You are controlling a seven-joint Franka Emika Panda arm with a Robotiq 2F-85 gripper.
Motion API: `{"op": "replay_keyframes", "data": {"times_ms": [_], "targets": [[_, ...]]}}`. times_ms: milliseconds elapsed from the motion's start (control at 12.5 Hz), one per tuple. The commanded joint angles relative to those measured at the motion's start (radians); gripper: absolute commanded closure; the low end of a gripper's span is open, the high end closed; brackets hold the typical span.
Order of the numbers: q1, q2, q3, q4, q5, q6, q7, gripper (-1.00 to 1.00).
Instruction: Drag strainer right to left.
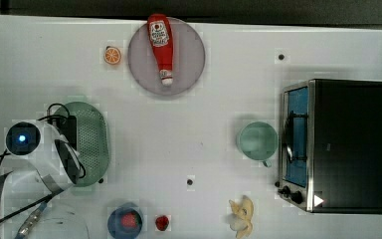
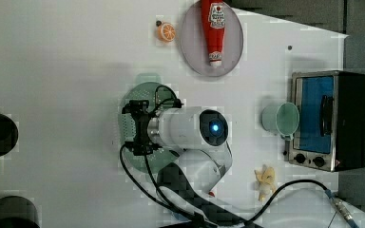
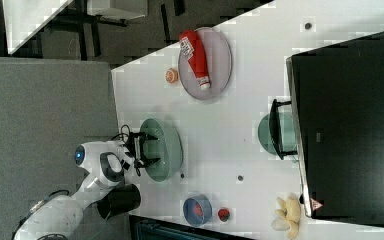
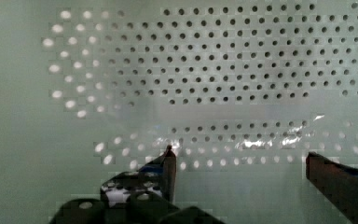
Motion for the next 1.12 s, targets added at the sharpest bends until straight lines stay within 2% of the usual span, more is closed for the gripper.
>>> {"op": "replay_keyframes", "data": {"times_ms": [80, 240, 640, 880, 1120], "targets": [[0.008, 0.02, 0.0, 0.022, -0.008, -0.009, 0.07, -1.0], [0.026, 0.034, 0.0, 0.048, 0.017, -0.008, 0.125, -1.0], [0.061, 0.049, -0.01, 0.089, -0.005, -0.026, 0.126, -1.0], [0.058, -0.051, -0.055, 0.073, -0.073, -0.123, -0.003, -1.0], [0.045, -0.238, -0.162, 0.076, -0.084, -0.318, -0.284, -1.0]]}}
